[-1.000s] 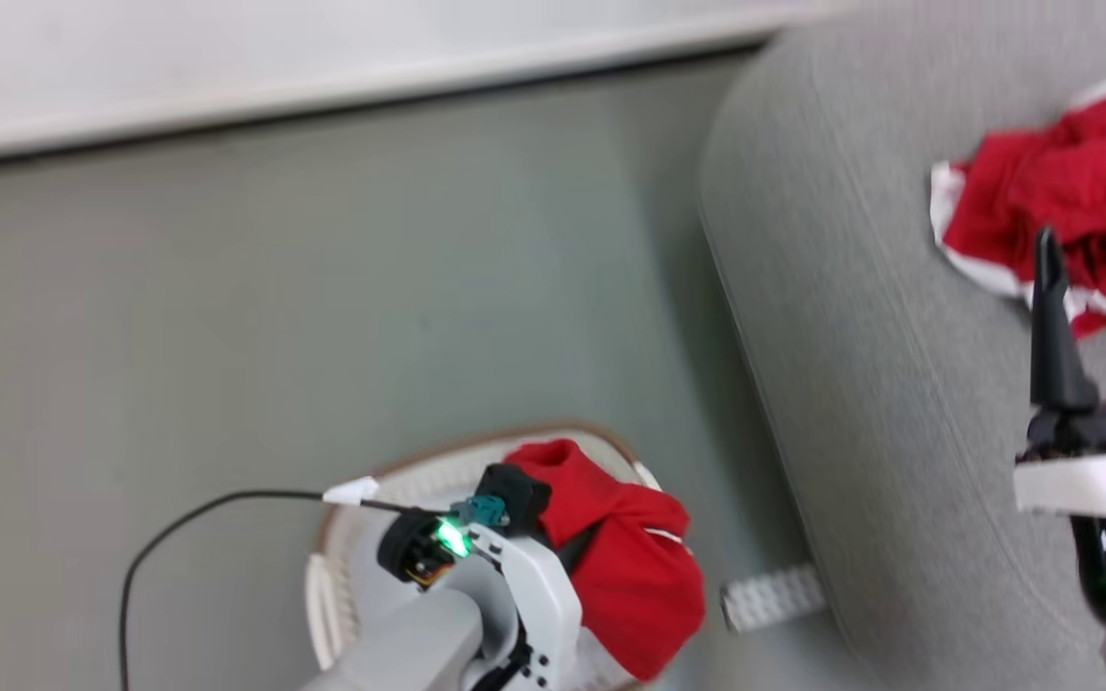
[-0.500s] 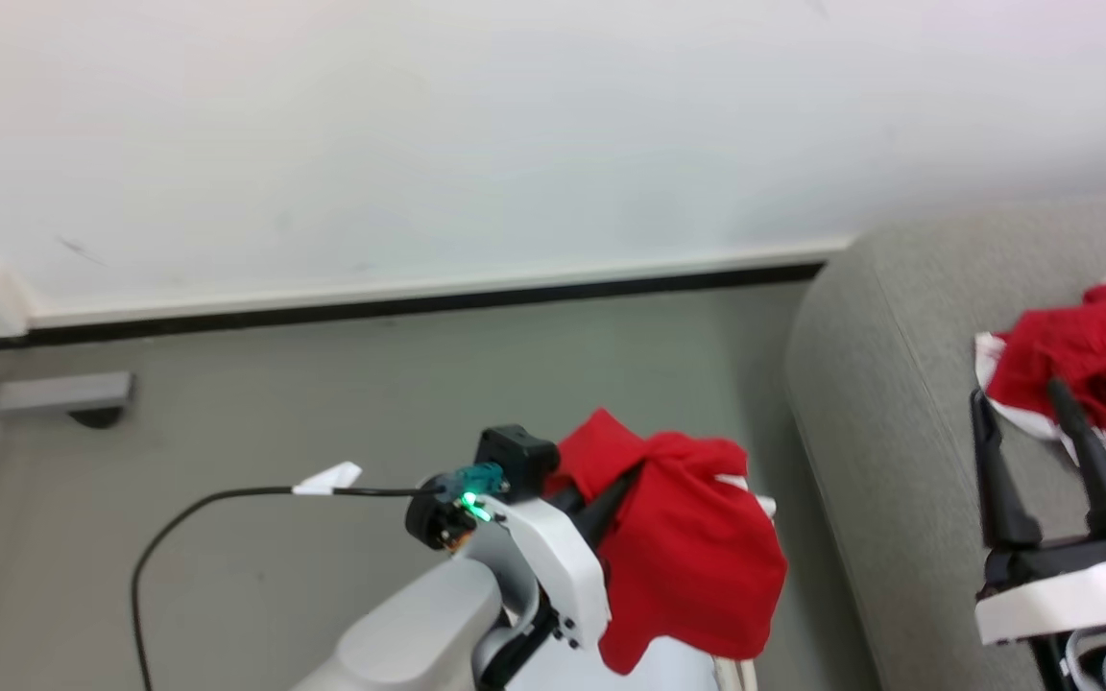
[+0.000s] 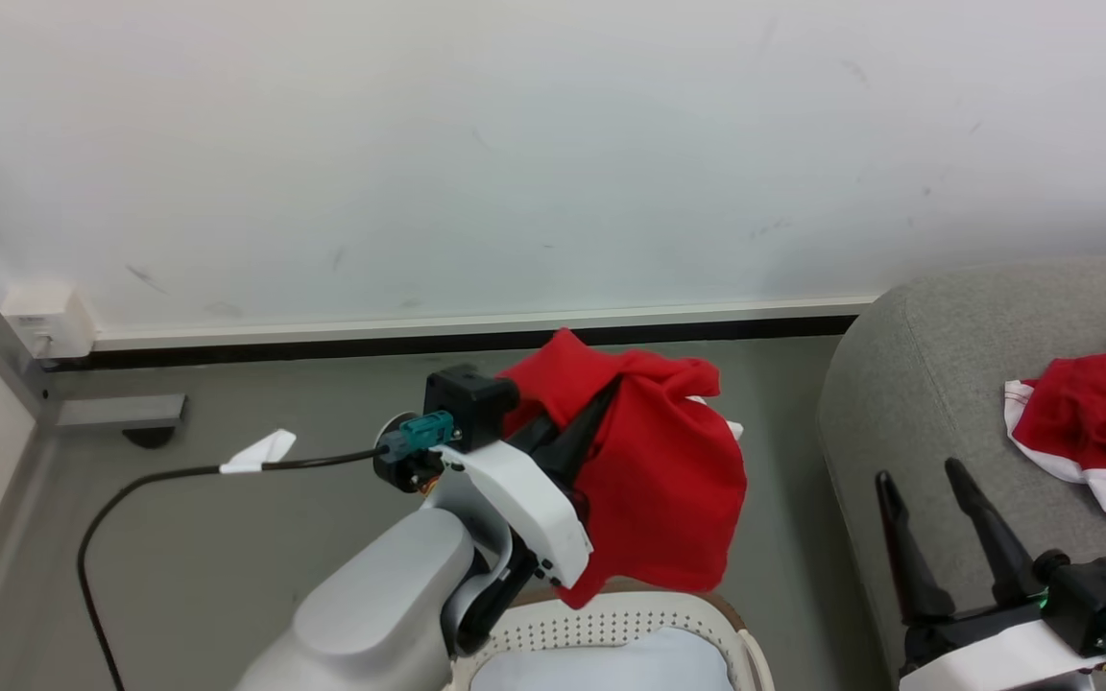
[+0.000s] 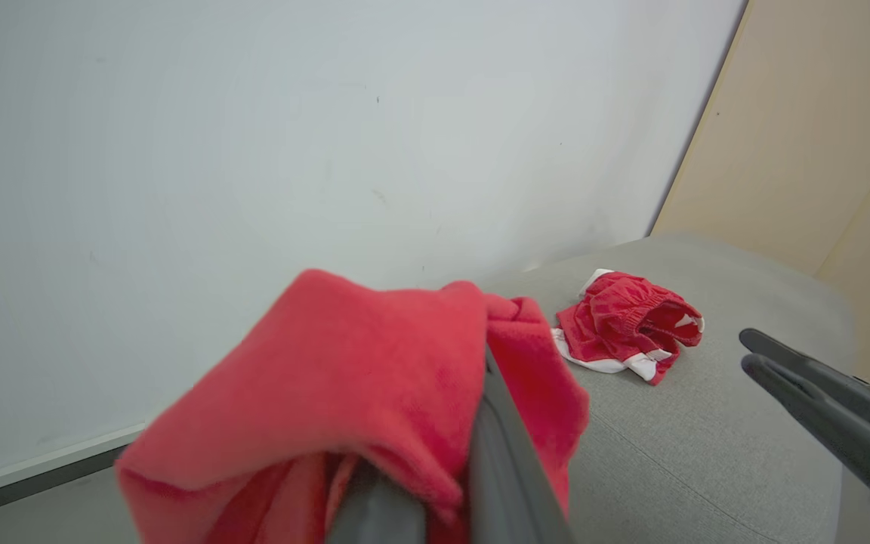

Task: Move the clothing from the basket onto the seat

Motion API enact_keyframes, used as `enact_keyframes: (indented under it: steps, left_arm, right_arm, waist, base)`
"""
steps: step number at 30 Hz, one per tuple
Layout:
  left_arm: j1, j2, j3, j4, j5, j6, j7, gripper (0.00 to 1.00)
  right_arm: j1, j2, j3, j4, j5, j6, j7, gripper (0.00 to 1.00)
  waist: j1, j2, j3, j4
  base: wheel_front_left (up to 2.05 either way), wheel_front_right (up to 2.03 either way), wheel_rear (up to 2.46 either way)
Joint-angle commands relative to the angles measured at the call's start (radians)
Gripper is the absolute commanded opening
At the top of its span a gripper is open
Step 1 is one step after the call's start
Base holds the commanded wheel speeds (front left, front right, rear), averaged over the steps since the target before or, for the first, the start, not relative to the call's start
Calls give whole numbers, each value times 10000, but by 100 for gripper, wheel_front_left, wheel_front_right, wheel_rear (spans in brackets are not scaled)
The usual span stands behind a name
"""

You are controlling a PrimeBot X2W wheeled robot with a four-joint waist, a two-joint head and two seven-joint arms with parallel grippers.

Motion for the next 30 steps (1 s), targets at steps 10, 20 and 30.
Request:
enact_keyframes:
  steps: [10, 20, 30]
  left_arm:
    - [267, 197, -91, -428, 81, 138, 44, 0]
    - [444, -118, -624, -593, 250, 13, 209, 0]
    - [575, -507, -1269, -638, 134, -243, 437, 0]
  right_arm:
    - [-280, -453, 1374, 303, 364, -21, 8, 100]
    - [-1075, -997, 3243, 1116, 1057, -21, 8, 100]
    - [-2449, -1457, 6421, 2431, 2535, -21, 22, 100]
  waist:
    - [1, -1, -122, 13]
    - [1, -1, -305, 403]
    - [1, -1, -341, 1244]
  base:
    - [0, 0, 0]
    - [0, 0, 0]
    - [0, 0, 0]
